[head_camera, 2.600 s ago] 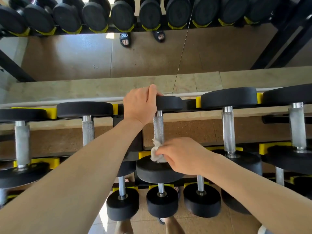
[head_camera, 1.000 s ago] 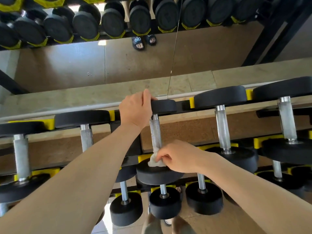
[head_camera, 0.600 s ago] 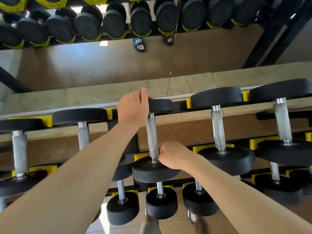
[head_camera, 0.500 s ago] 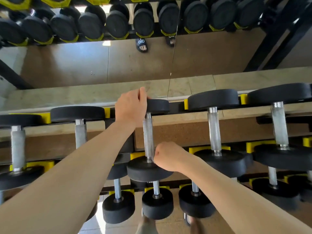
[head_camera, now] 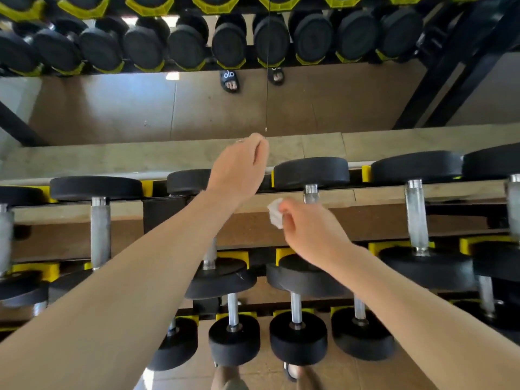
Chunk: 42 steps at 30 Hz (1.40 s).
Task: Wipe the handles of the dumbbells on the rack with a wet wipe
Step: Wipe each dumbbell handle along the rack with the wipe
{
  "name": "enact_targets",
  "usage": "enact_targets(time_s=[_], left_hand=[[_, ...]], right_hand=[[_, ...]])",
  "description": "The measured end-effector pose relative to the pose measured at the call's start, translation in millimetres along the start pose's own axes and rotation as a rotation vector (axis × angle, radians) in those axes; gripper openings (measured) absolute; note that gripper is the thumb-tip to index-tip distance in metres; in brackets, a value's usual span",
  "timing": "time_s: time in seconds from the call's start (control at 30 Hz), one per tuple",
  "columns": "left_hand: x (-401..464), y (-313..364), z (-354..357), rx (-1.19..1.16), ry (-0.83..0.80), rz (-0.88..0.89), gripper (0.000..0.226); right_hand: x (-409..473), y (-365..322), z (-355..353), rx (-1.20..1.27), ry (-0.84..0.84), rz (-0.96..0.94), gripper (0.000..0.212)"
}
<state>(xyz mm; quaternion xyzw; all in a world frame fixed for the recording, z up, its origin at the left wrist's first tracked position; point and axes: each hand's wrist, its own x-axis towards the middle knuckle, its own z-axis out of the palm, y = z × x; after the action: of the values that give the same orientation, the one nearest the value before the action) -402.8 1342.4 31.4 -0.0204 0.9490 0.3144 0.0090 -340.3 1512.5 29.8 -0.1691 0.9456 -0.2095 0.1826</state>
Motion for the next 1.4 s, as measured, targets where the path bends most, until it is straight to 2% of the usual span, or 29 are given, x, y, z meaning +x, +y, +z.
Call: enact_targets(time_s=[0.13, 0.27, 0.43, 0.53, 0.63, 0.8, 0.93, 1.13, 1.2, 1.27, 1.33, 1.4], left_hand=[[12, 33, 23, -0.141, -0.152, 0.023, 0.042], [15, 43, 40, -0.102, -0.278, -0.03, 0.043], [12, 48, 57, -0.135, -0.164, -0.076, 0.042], [13, 45, 67, -0.174, -0.127, -0.126, 0.05], [14, 44, 68, -0.196, -0.121, -0.137, 0.051], [14, 42, 72, -0.245, -0.106, -0.177, 0.052], [13, 42, 75, -0.271, -0.102, -0.191, 0.05], [13, 41, 77, -0.295, -0.107, -0.192, 0.051], [13, 40, 77, -0.304, -0.096, -0.193, 0.051], [13, 40, 77, -0.312, -0.091, -0.2, 0.052], [13, 39, 78, -0.32, -0.092, -0.203, 0.054], [13, 39, 79, -0.319, -0.091, -0.2, 0.054]], right_hand=[[1, 46, -22, -0.049, 0.074, -0.008, 0.031], [-2, 59, -23, -0.172, 0.069, -0.133, 0.032], [16, 64, -14, -0.448, 0.078, -0.352, 0.053], [24, 69, -10, -0.542, 0.092, -0.373, 0.048], [22, 79, -5, -0.505, 0.152, -0.38, 0.049], [9, 103, 7, -0.298, 0.31, -0.306, 0.053], [4, 105, 20, -0.064, 0.36, -0.227, 0.043], [2, 106, 35, 0.152, 0.433, -0.092, 0.034], [6, 105, 35, 0.382, 0.37, 0.053, 0.028], [16, 100, 31, 0.785, 0.21, 0.309, 0.022], [26, 99, 23, 1.134, 0.064, 0.516, 0.025], [30, 104, 18, 1.367, -0.077, 0.54, 0.031]])
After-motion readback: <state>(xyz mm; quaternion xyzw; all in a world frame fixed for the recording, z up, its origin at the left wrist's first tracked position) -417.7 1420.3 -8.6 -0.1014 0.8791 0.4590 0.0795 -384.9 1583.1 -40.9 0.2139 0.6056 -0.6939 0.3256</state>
